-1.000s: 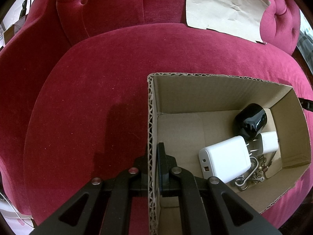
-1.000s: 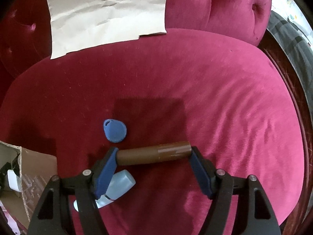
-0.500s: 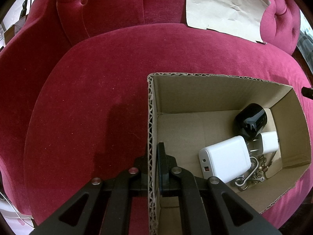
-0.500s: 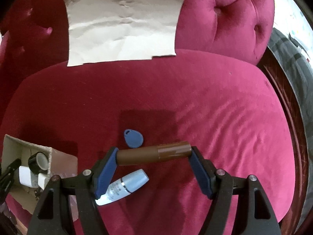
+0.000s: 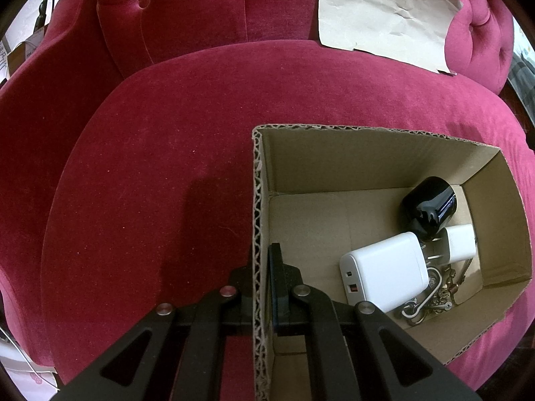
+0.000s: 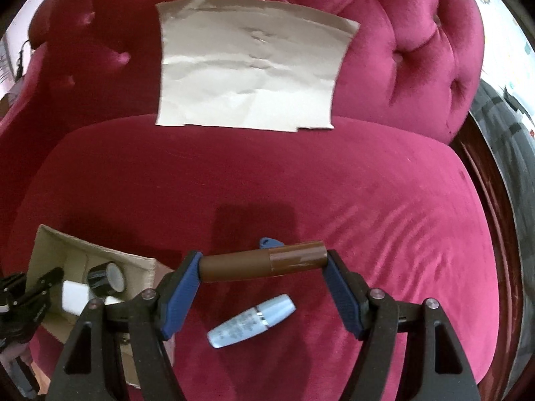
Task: Organize rigid objects
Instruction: 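Carry the brown tube over the box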
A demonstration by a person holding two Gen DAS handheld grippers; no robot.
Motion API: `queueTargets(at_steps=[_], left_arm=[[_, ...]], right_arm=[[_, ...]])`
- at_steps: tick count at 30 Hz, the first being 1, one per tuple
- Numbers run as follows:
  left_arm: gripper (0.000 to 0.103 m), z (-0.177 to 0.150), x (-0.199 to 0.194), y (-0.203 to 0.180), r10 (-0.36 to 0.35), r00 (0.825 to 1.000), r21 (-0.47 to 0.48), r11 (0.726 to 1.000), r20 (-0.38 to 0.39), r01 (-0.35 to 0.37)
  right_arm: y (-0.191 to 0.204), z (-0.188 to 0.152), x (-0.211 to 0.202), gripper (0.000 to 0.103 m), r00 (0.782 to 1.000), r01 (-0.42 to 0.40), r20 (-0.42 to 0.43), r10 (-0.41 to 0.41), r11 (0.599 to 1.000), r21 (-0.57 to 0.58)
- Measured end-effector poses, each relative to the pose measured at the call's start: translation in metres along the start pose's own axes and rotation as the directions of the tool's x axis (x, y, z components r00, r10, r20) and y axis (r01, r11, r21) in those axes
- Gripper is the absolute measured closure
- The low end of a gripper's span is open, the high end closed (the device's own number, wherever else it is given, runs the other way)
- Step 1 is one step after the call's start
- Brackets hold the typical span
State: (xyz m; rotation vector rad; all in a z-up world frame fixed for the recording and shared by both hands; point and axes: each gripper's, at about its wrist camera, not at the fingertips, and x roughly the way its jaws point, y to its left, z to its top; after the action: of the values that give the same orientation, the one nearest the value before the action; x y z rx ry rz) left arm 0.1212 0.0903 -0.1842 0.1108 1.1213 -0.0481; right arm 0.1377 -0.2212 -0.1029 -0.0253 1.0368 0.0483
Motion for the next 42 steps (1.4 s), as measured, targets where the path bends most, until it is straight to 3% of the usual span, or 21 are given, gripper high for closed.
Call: queueTargets(at_steps=[21,42], left_arm=[[0.099,0.001,-0.001,0.002,-0.001,1.0,-0.003,1.0,0.004,0.001],[0.099,0.001,-0.001,0.002,-0.002,1.0,-0.002,1.0,0.004,0.002]], right_arm=[[0.071,0.004,-0.021,0.026,0.991,-0.121,0.037,0.126,0.987,-0.108],[0.141,-0.021,-0.01,0.026,0.978,-0.206,-0.032,0.204,0.954,-0.216]])
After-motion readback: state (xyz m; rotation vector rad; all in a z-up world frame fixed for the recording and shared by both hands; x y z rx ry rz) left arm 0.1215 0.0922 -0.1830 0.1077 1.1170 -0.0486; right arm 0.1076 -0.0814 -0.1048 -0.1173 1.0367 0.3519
